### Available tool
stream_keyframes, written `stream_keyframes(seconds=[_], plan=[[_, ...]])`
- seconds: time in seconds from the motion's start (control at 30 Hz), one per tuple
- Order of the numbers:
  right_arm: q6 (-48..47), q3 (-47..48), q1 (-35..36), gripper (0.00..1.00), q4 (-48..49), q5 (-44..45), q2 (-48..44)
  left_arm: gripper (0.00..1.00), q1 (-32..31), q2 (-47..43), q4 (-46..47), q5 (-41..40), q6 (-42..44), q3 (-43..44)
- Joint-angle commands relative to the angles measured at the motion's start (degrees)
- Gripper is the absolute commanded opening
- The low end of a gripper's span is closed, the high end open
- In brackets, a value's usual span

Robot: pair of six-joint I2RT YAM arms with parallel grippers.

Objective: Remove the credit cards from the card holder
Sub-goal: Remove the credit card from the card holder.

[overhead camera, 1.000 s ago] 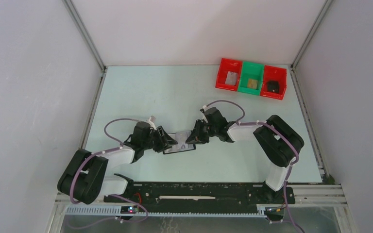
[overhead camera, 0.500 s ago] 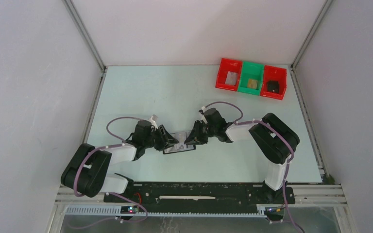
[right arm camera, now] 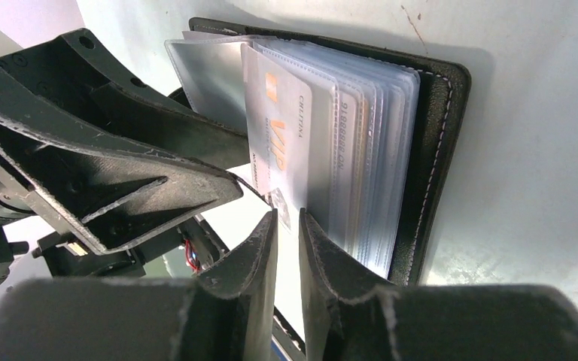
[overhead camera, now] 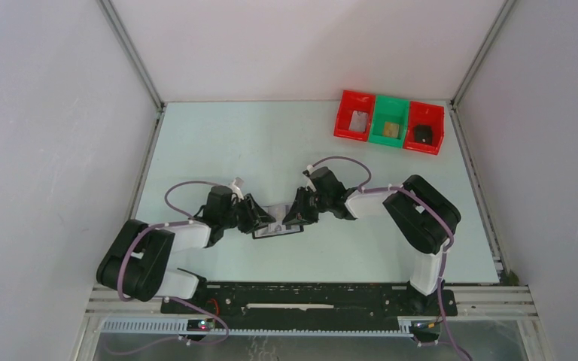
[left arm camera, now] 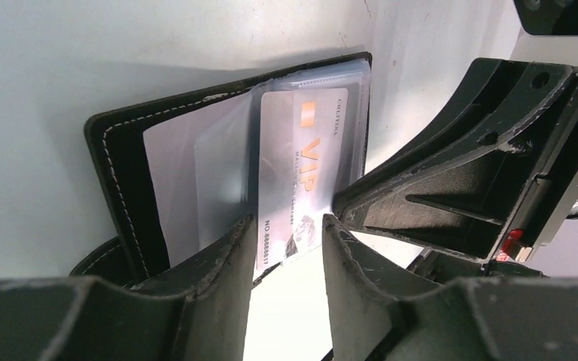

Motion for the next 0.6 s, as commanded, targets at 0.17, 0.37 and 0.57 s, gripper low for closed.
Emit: stream_keyframes(seconds=[0.17,0.37,0.57], plan=[[-1.1,0.7,-0.3,0.25,-2.5,1.5,2.2,0.42,0.9,3.1,0.6,0.1,3.3,-0.5],[-1.0,0.7,-0.8,0.25,-2.2,1.1,2.5,0.19,1.1,4.8,4.6,1.2,2.3,-1.9],[-1.3,0.7,-1.0,0.25,-2.6,1.1,2.7,0.0,1.1,3.7,3.2,0.1,2.3,-1.4]])
